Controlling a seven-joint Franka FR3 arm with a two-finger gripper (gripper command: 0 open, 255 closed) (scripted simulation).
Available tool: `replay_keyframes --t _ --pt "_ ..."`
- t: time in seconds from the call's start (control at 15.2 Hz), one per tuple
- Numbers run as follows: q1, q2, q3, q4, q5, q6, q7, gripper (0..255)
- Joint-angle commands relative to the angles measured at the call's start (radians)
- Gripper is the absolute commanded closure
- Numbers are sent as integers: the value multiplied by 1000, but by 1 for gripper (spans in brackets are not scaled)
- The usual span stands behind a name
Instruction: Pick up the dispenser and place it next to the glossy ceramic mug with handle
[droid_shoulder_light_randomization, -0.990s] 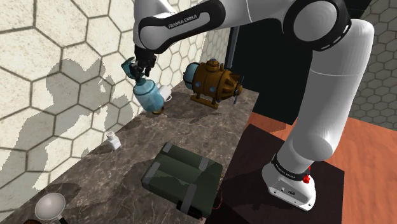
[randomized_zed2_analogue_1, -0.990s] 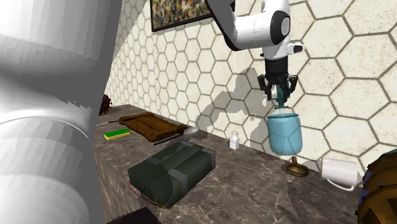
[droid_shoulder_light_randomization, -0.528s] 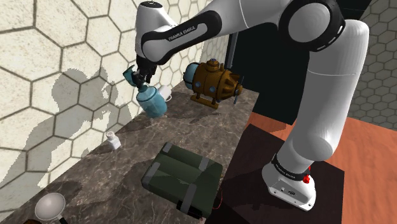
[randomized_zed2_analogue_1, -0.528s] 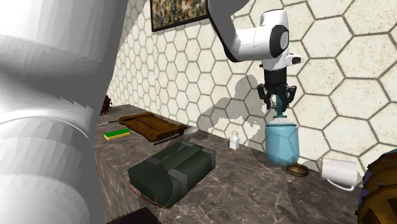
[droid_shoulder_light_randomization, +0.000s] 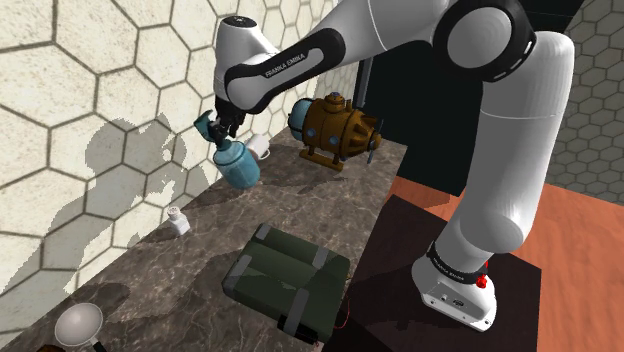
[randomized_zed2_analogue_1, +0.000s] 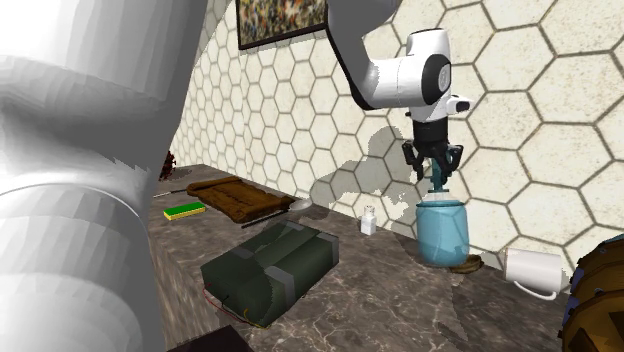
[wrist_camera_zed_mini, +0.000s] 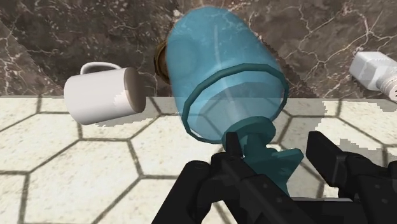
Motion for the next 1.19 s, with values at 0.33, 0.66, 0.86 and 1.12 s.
replay_keyframes --t 0.33,0.66,0.86,1.12 --pt "-4 7 -3 -6 -1 1 -1 0" --pt "-6 -20 2 -6 8 -25 -5 0" --pt "-16 -86 11 -6 36 -88 -23 0" --pt "-16 -86 11 -6 36 -88 -23 0"
